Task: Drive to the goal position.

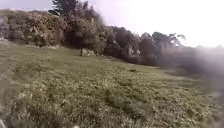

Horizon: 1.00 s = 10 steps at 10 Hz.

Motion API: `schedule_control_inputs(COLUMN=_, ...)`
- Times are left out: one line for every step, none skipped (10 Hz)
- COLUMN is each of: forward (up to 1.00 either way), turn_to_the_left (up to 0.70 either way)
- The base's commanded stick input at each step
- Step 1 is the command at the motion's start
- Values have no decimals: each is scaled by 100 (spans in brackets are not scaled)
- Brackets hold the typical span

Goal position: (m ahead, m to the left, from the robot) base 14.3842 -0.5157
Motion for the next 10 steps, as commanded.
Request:
schedule_control_inputs(forward=70, turn_to_the_left=0)
schedule_control_inputs(forward=70, turn_to_the_left=-1)
schedule_control_inputs(forward=70, turn_to_the_left=-5)
schedule_control_inputs(forward=70, turn_to_the_left=-5)
schedule_control_inputs(forward=70, turn_to_the_left=-5)
schedule_control_inputs(forward=70, turn_to_the_left=-4)
schedule_control_inputs(forward=70, turn_to_the_left=-3)
schedule_control_inputs(forward=70, turn_to_the_left=-3)
schedule_control_inputs(forward=70, turn_to_the_left=-3)
schedule_control_inputs(forward=70, turn_to_the_left=-7)
